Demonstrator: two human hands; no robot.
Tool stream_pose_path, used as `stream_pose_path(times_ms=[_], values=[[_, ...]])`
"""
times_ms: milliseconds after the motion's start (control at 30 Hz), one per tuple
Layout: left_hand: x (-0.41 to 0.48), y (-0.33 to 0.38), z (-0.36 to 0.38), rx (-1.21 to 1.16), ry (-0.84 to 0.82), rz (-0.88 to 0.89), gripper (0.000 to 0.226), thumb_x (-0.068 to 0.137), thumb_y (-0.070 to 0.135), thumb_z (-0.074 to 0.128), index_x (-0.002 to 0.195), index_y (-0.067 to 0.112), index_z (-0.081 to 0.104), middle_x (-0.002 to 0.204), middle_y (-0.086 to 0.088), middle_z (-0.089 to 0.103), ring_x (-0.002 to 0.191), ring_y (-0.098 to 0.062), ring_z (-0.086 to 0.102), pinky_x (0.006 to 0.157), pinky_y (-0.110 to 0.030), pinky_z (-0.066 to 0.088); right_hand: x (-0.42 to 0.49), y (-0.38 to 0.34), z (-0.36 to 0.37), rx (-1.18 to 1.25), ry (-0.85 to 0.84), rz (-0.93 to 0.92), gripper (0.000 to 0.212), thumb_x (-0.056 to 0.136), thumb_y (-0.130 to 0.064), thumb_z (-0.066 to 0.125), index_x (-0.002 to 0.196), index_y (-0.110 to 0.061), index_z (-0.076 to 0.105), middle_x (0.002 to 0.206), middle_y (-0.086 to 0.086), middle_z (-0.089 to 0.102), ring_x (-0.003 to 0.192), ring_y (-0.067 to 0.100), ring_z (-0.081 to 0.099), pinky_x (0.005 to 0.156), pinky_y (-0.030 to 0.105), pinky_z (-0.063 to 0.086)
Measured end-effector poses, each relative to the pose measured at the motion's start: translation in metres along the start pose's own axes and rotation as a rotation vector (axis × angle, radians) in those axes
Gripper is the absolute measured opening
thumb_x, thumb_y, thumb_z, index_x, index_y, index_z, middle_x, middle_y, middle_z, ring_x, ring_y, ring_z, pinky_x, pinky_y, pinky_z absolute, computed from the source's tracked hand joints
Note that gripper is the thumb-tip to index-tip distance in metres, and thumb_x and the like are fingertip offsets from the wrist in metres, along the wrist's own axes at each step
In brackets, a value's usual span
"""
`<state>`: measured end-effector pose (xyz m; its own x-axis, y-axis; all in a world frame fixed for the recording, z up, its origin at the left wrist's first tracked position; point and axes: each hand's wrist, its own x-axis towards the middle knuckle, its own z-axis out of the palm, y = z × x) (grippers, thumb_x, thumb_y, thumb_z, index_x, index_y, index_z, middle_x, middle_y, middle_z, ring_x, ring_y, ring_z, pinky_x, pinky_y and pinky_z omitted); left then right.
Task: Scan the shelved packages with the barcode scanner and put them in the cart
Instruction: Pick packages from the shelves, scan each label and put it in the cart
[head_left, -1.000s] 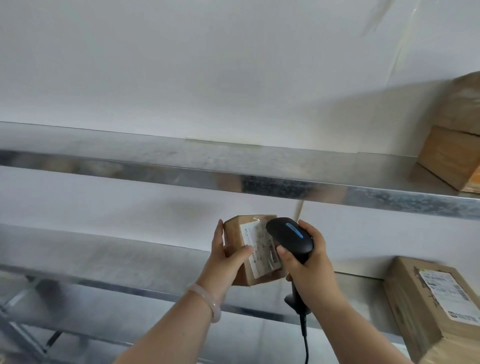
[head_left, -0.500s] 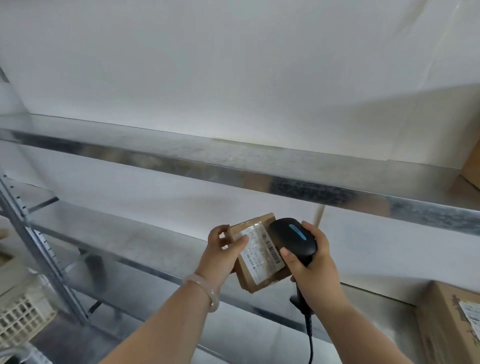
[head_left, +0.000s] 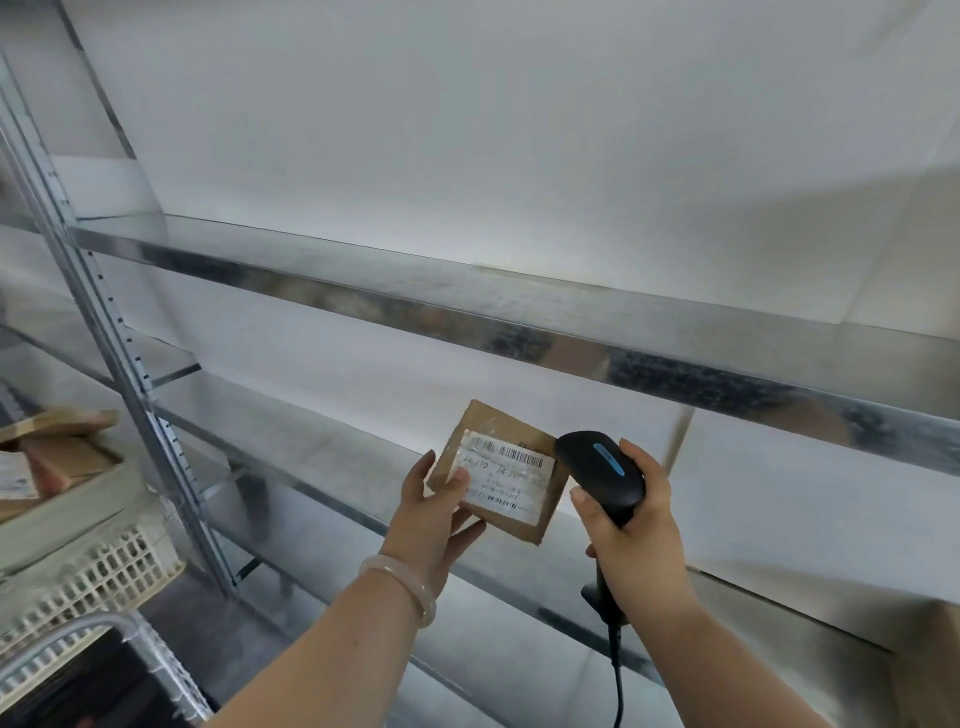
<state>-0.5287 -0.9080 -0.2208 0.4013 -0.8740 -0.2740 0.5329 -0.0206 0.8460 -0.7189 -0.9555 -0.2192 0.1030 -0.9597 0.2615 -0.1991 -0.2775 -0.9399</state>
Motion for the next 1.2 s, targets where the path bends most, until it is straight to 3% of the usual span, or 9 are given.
stream_pose_path(times_ms=[133,333,433,500,600,733,867,1033,1200], values=[[-0.003,-0.007,0.002,0.007,0.002,-0.055,0.041,0.093,0.014,0.066,0.131,0.022,0.051,0.115,-0.014,0.068,0.108,-0.035,0.065,0.093,-0.045,0.057,-0.001,-0.002,0.005,0.001,-0.049,-0.013,0.057,0.088,-0.022,0.070,0.131,-0.042,0.038,0.104,-0.022,0.061,0.071,0.021,0.066,0.069,0.040,0.059],[-0.003,-0.005,-0.002,0.254,0.037,-0.056,0.034,0.092,0.020,0.068,0.121,0.018,0.051,0.111,-0.006,0.070,0.111,-0.023,0.061,0.107,-0.048,0.044,-0.001,-0.002,0.002,0.012,-0.052,-0.031,0.059,0.086,-0.020,0.071,0.126,-0.048,0.037,0.110,-0.026,0.058,0.091,0.025,0.066,0.085,0.046,0.057],[-0.004,0.001,0.002,0.406,0.049,-0.022,0.033,0.091,0.035,0.067,0.116,0.019,0.053,0.109,-0.003,0.069,0.105,-0.020,0.062,0.093,-0.038,0.049,-0.002,-0.001,0.000,0.027,-0.048,-0.047,0.060,0.086,-0.019,0.072,0.126,-0.049,0.039,0.110,-0.030,0.058,0.096,0.017,0.065,0.085,0.046,0.057],[-0.004,0.003,0.004,0.490,0.031,0.005,0.047,0.090,0.036,0.069,0.129,0.021,0.047,0.109,-0.001,0.069,0.099,-0.018,0.063,0.085,-0.032,0.052,-0.003,-0.001,-0.001,0.032,-0.047,-0.051,0.060,0.086,-0.017,0.072,0.125,-0.049,0.039,0.106,-0.037,0.058,0.098,0.015,0.064,0.085,0.045,0.058],[0.000,0.001,0.003,0.473,-0.065,-0.030,0.078,0.088,0.027,0.074,0.148,0.037,0.026,0.109,-0.003,0.071,0.101,-0.022,0.067,0.094,-0.043,0.055,-0.001,-0.002,-0.006,0.041,-0.010,-0.038,0.059,0.087,-0.016,0.071,0.127,-0.046,0.039,0.104,-0.036,0.056,0.095,0.017,0.064,0.084,0.046,0.058],[0.003,-0.006,0.008,0.467,-0.144,-0.024,0.075,0.093,0.026,0.067,0.148,0.048,0.022,0.118,-0.001,0.068,0.105,-0.024,0.068,0.093,-0.047,0.056,0.001,-0.003,-0.012,0.026,0.048,-0.020,0.060,0.088,-0.018,0.070,0.131,-0.044,0.037,0.100,-0.031,0.056,0.087,0.018,0.065,0.079,0.045,0.059],[0.008,-0.008,0.015,0.514,-0.199,-0.033,0.091,0.090,0.025,0.071,0.148,0.051,0.006,0.118,-0.002,0.068,0.104,-0.023,0.069,0.090,-0.044,0.058,0.003,-0.005,-0.015,0.014,0.072,-0.017,0.060,0.088,-0.018,0.070,0.135,-0.038,0.037,0.096,-0.030,0.056,0.075,0.020,0.066,0.072,0.043,0.060],[0.011,-0.008,0.016,0.594,-0.228,-0.023,0.059,0.089,0.040,0.070,0.132,0.037,0.030,0.115,-0.001,0.068,0.100,-0.020,0.070,0.089,-0.046,0.058,0.004,-0.005,-0.018,0.015,0.076,-0.030,0.062,0.087,-0.018,0.071,0.132,-0.042,0.036,0.106,-0.032,0.052,0.100,0.016,0.063,0.083,0.046,0.058],[0.018,-0.004,0.017,0.432,-0.183,-0.092,0.039,0.094,0.037,0.063,0.124,0.027,0.040,0.110,-0.006,0.070,0.100,-0.028,0.070,0.083,-0.049,0.060,0.005,-0.008,-0.018,0.014,0.072,-0.039,0.063,0.086,-0.015,0.071,0.132,-0.043,0.036,0.105,-0.034,0.052,0.103,0.011,0.062,0.084,0.048,0.058]])
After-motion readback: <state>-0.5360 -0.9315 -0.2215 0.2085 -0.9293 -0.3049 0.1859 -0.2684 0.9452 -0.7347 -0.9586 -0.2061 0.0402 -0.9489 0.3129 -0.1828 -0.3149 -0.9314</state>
